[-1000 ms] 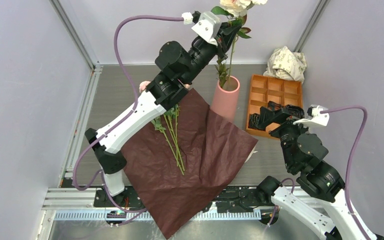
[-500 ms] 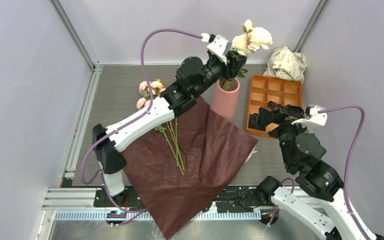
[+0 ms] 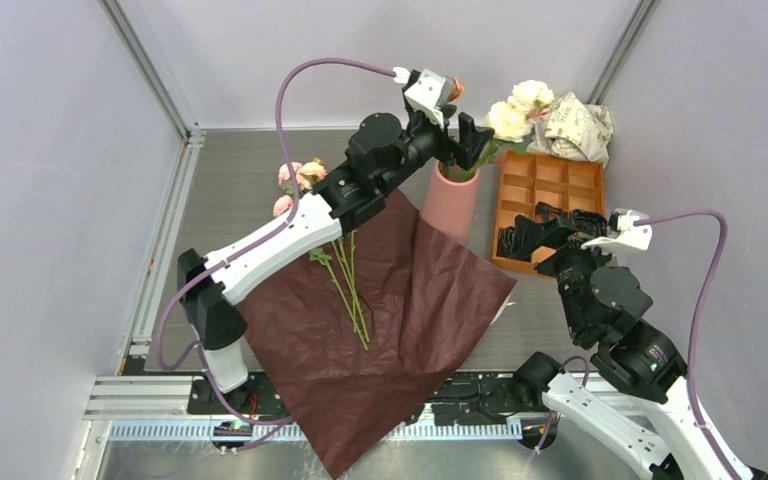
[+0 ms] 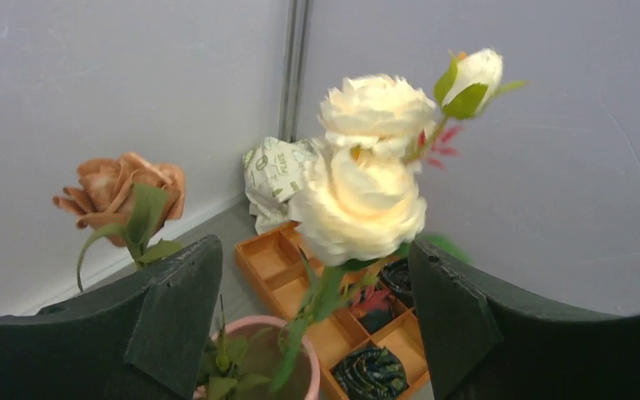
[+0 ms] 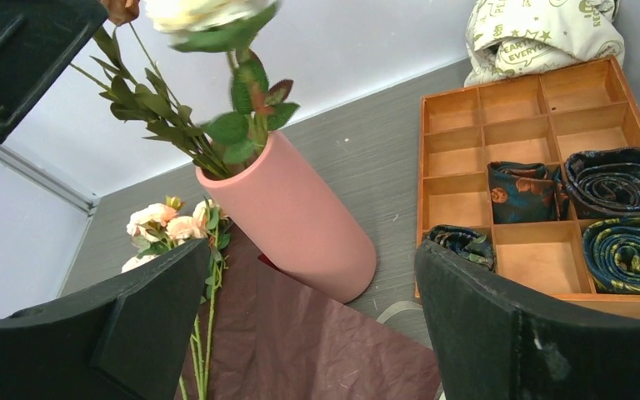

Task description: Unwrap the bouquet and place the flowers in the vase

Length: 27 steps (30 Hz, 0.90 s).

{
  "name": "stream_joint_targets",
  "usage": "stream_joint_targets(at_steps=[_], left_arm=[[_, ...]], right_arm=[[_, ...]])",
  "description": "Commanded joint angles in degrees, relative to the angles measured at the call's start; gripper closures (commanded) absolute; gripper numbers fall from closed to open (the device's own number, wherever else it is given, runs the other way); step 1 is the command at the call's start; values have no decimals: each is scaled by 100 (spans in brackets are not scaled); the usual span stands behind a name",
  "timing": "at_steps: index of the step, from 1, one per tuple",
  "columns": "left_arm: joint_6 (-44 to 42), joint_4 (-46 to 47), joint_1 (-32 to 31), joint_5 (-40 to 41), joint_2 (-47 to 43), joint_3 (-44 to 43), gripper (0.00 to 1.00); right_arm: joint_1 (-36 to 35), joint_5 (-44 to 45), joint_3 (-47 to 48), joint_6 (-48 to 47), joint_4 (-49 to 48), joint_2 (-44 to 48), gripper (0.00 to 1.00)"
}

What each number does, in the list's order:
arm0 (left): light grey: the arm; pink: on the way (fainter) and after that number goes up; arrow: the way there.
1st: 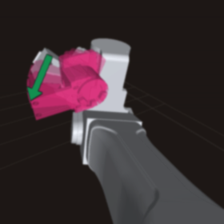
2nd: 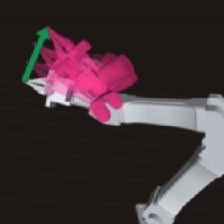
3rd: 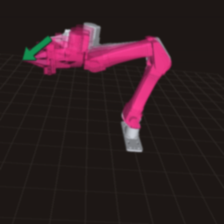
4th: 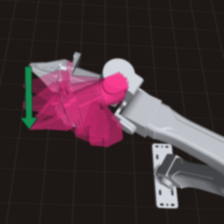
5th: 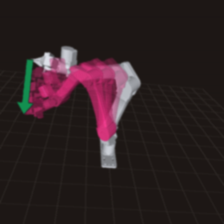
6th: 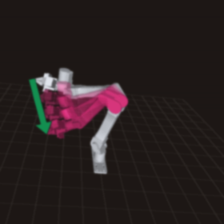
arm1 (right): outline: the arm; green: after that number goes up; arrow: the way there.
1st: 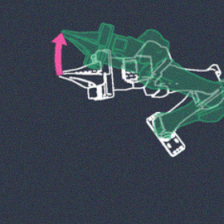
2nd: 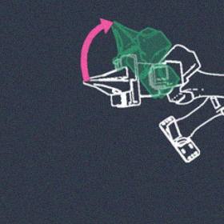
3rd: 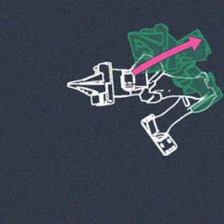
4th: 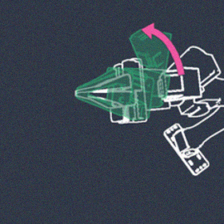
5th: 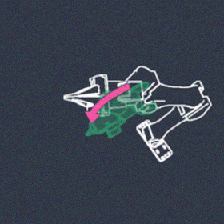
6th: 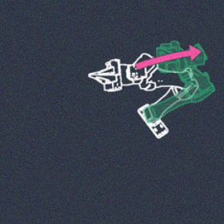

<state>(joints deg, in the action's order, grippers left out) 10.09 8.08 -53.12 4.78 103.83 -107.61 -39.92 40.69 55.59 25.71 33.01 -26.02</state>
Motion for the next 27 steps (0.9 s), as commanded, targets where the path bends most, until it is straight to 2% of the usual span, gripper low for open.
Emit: stream_joint_targets(at_steps=[1,7,12,15,19,21,25,27], left_arm=[[35,213,13,134,-953,333,18],[87,198,13,604,-2055,964,19],[26,-69,13,1505,-3300,1783,19],[26,-590,13,2318,-4058,2252,19],[41,-1172,15,3012,-5059,2839,19],[83,-1500,13,3414,-5573,3012,19],[147,-2118,13,4002,-6269,3208,19],[160,-2329,11,4188,-6555,3302,19]], right_arm=[[3,-126,146,-25,-235,-122,1],[9,-437,593,-246,-380,-405,1],[4,-1274,1104,-282,-770,-1040,1],[-2,-1863,1520,-238,-878,-1673,2],[-50,-2820,2379,-110,-725,-2924,3],[-327,-2988,2864,-133,-597,-3535,4],[-1747,-1814,3627,-744,-309,-4738,4],[-2027,-1766,4096,-672,10,-5421,4]])
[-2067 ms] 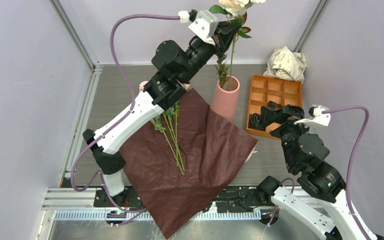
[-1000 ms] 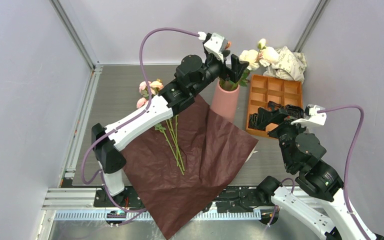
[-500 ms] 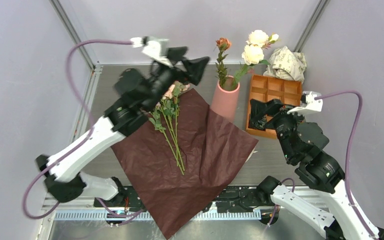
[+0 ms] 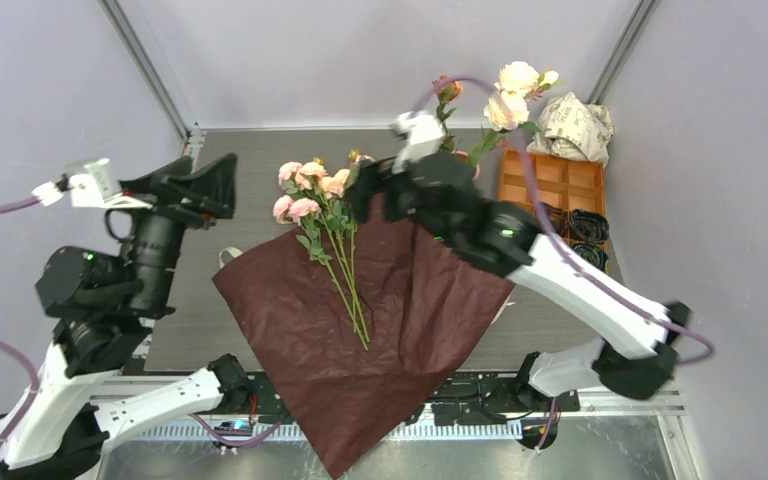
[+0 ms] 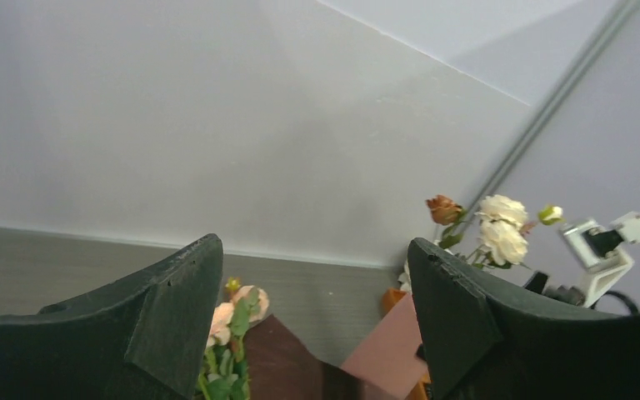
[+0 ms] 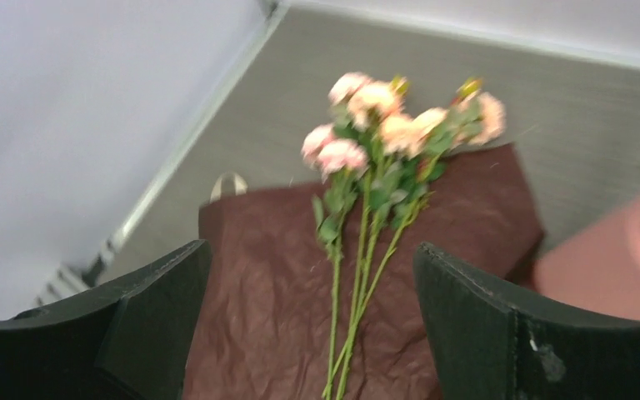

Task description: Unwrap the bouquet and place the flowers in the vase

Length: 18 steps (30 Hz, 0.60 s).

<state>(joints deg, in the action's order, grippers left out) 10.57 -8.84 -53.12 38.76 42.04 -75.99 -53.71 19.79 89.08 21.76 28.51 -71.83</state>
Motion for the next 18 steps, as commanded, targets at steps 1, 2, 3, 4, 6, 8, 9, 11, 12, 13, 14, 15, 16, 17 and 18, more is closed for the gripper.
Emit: stream_joint_targets(at_steps=[1,2,3,4,6,8,9,11,12,13,14,15,16,17,18], left_arm=[[117,-739,12,883,-495,172,19],[120,-839,13,969,-591,198,19],[135,-950,13,1059,-677,201,19],[150,-1046,16,1122,-753,214,19],[177,-1252,13,1220,-864,226,19],[219,-1410,13,1261,-914,225,19],[258,-1493,17,1267,-927,224,19],[350,-1639,13,1266,-948,223,19],[404,-1706,13,1253,-948,220,19],[443,-1767,13,1222,-950,224,19],[481,-1829,16,1209,-954,217,19],[514,-1889,13,1204,-959,215,19],[530,-1945,18,1204,-962,206,19],[536,-1998,18,1208,-973,207,19],[549,-2044,18,1224,-977,207,19]], right_arm=[[-685,253,953,-156,629,-1140,5],[-699,172,1155,-33,778,-1462,6],[-698,107,1335,73,956,-1770,7],[-695,42,1525,155,1113,-2080,9],[-697,-76,2002,273,1548,-2749,12],[-700,-240,2571,306,2110,-3644,16],[-695,-321,2820,318,2268,-3972,18],[-694,-479,3191,341,2434,-4567,19],[-693,-534,3352,341,2481,-4802,19],[-691,-577,3483,344,2502,-5030,19],[-691,-596,3619,332,2529,-5226,19],[-676,-623,3776,325,2571,-5442,19],[-655,-678,3992,329,2618,-5644,19],[-639,-698,4095,331,2669,-5836,20],[-620,-775,4296,343,2716,-6015,21]])
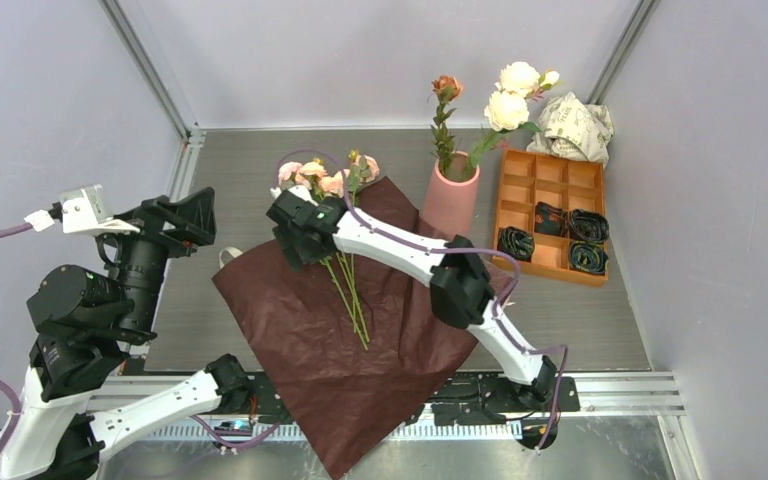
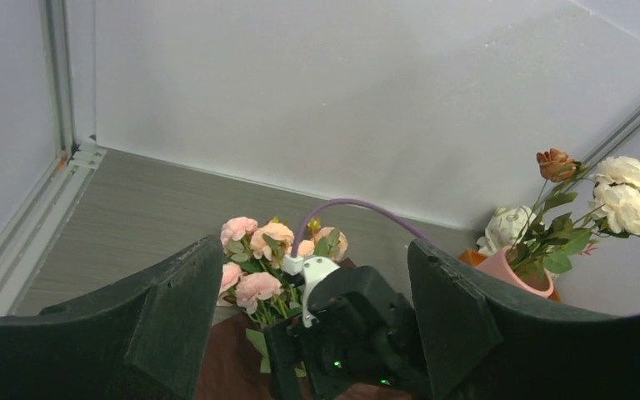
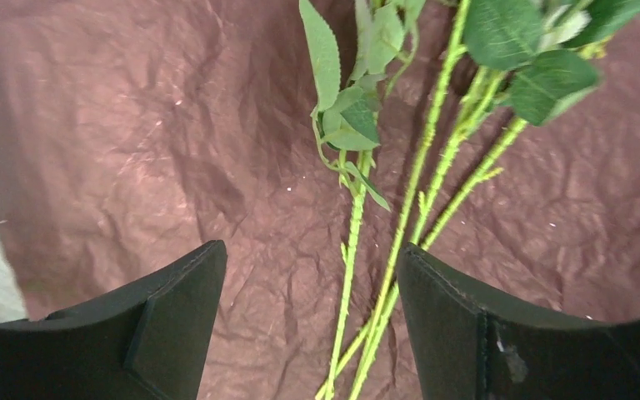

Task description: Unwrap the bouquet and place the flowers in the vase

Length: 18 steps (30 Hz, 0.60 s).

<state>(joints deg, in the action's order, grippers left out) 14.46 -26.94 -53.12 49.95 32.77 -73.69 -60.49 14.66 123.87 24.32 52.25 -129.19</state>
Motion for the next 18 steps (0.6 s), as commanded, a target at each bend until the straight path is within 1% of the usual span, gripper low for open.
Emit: stream_joint_targets(at_steps=[1,5,12,18], left_arm=[[170,-277,14,123,-56,-23,19],[187,-415,17,191,-106,-8,18],[198,-417,13,243,-200,82,18],[168,-426,13,266,-147,82,18]], right_arm=[[84,-301,935,90,374,-436,21],[173,-412,1244,125,413,-858,24],[437,-516,1306,115,270,-1120,30],[516,-583,1478,30,225,-1391,32]])
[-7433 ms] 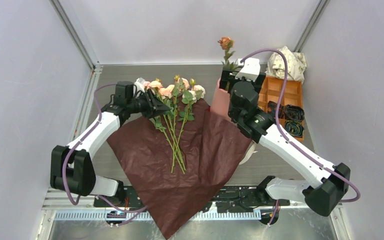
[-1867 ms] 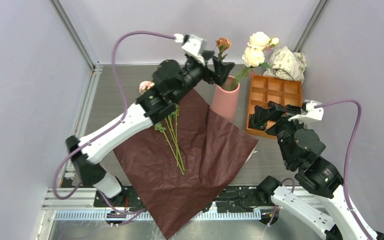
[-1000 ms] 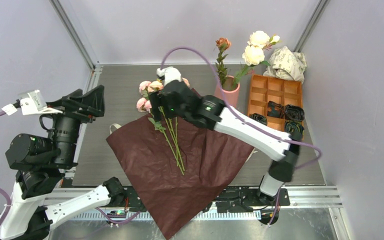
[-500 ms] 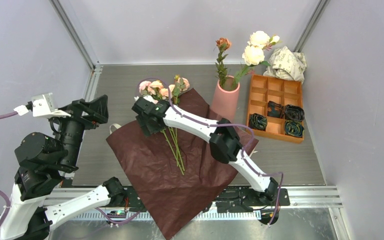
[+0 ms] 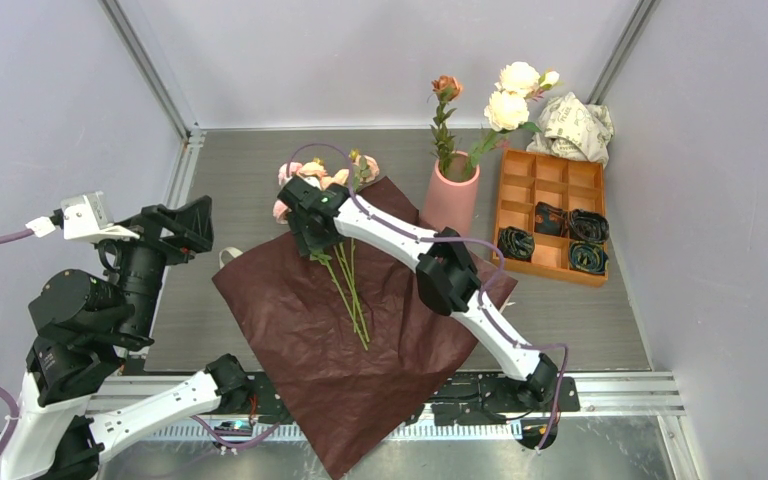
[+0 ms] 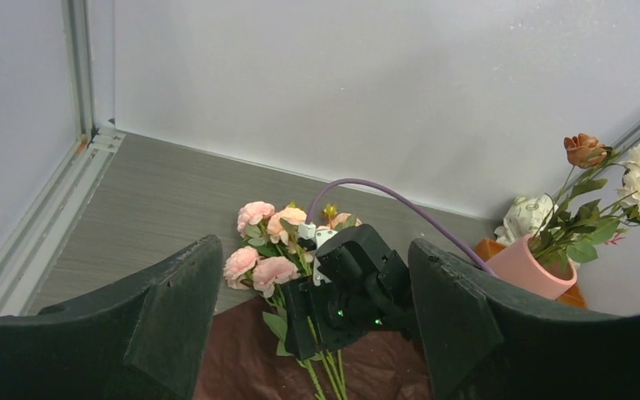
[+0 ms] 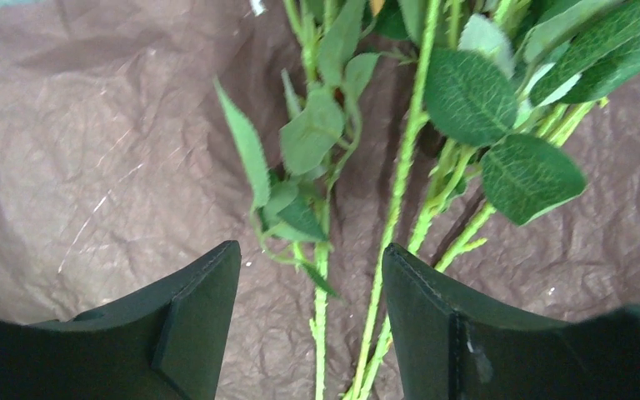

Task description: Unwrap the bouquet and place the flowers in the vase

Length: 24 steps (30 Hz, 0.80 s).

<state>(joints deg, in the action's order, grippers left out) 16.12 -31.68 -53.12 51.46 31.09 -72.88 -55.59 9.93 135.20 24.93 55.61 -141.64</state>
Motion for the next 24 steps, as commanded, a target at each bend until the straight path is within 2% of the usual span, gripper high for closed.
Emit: stream_joint_targets(at_steps=[1,8,24], left_arm=[[-7,56,14,122,35,0,18],[-62,87,13,143,113,2,17],[43,10,14,128,51,30,17]], right_arm=[[30,-134,379,-39,-124,-203,33],[32,-225,534,-30,-188,-478,39],[41,-239,404,-10,-310,-316,78]])
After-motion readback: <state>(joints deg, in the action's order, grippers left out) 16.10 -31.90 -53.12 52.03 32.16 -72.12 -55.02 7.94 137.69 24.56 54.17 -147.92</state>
